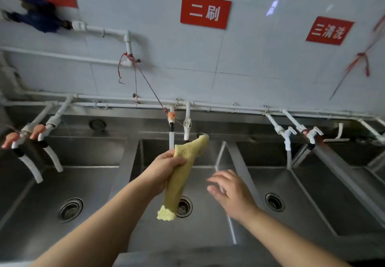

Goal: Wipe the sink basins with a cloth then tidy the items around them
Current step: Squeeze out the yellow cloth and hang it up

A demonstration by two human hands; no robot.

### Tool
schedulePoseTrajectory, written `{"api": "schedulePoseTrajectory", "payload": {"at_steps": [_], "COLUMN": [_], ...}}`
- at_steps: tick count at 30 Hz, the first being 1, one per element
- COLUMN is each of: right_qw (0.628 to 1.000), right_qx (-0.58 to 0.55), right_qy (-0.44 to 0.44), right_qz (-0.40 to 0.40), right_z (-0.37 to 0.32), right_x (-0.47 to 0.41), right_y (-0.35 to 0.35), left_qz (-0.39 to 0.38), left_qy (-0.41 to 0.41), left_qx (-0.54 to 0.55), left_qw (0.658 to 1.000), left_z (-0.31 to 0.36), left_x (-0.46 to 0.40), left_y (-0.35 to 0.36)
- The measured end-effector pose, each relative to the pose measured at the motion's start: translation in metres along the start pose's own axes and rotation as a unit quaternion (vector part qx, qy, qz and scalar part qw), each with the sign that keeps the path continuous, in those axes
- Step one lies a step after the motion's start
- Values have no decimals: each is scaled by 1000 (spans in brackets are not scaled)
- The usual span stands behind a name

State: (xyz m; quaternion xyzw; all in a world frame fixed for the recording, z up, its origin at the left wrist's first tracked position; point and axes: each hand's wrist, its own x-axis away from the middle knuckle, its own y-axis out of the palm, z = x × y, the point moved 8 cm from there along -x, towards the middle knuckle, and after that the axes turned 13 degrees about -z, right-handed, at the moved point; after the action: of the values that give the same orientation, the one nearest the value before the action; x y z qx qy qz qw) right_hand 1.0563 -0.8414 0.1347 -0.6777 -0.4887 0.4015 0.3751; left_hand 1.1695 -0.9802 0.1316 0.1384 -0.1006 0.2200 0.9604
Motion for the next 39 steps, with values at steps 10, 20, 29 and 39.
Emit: {"api": "schedulePoseTrajectory", "payload": {"at_steps": [10,20,29,39], "right_qw": [841,864,901,918], "right_qx": [-444,-358,-286,-191], "right_qy": [304,321,301,316], "right_qz": [55,152,129,144], "right_z": [29,69,163,291], "right_x": [40,98,185,288], "right_y": [-5,-52,-149,-257], "left_qz": [-99,-72,-111,-177], "left_qy": [-53,-181,-215,-194], "left_qx": [-50,-239,-193,-251], "left_qw": [992,951,951,932], "left_z": [-21,-87,-156,-194], "left_x": [48,34,-23,-97], "left_y": [46,70,218,441]}}
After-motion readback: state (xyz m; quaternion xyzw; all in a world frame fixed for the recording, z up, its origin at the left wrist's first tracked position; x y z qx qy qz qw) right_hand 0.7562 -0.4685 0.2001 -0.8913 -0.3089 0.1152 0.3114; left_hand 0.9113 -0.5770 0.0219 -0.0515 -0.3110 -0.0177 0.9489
